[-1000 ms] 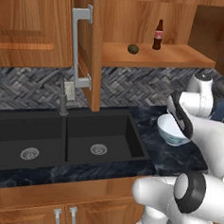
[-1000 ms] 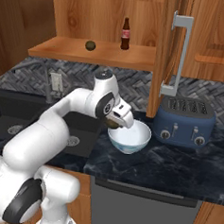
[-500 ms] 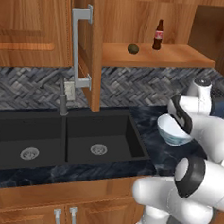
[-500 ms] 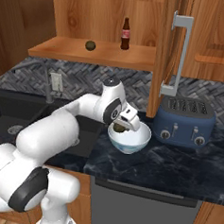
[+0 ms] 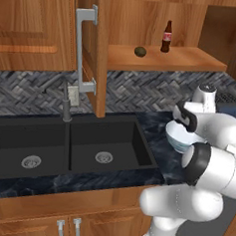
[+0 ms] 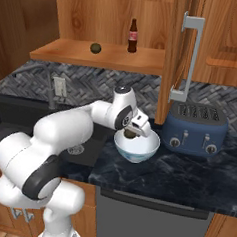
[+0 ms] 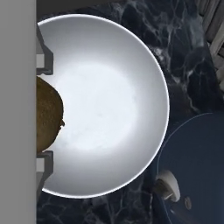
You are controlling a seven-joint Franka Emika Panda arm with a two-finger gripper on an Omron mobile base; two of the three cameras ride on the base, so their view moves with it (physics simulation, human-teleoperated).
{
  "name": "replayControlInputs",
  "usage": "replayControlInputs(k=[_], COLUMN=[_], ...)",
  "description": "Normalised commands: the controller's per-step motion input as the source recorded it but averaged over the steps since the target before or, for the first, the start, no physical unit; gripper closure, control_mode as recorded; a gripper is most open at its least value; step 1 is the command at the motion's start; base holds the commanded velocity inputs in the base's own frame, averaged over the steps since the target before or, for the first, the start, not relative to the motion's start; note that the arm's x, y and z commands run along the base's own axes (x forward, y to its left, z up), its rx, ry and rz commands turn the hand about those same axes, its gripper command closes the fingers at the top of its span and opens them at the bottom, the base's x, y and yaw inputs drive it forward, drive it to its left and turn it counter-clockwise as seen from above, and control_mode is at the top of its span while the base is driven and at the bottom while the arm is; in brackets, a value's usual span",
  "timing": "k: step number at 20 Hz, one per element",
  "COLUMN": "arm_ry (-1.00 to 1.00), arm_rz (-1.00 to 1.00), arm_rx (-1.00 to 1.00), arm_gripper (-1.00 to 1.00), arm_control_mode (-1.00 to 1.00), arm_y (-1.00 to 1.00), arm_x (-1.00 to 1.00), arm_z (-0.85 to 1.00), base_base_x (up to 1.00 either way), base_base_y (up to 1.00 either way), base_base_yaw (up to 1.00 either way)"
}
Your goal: Open the cabinet. Pick the kiwi and kiwi from the cabinet and place them into the bowl. Then close the cabinet.
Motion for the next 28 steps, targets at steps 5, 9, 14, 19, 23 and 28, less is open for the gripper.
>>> replayControlInputs(k=[5,9,14,19,23,28], arm_ry=[0.0,0.0,-0.02,-0.02,0.0,-0.01], arm_rz=[0.0,0.04,0.03,0.01,0.0,0.0], arm_rx=[0.0,-0.01,0.0,-0.01,0.0,0.0], arm_gripper=[1.0,1.0,1.0,-1.0,-1.0,-1.0], arm_control_mode=[-1.0,-1.0,-1.0,-1.0,-1.0,-1.0], arm_y=[-0.08,-0.23,-0.16,-0.09,0.0,0.0], arm_x=[0.31,0.0,0.0,0.0,0.0,0.0], arm_z=[-0.24,-0.34,-0.29,-0.16,-0.01,0.09], base_base_x=[0.0,0.0,0.0,0.0,0.0,0.0], base_base_y=[0.0,0.0,0.0,0.0,0.0,0.0], base_base_yaw=[0.0,0.0,0.0,0.0,0.0,0.0])
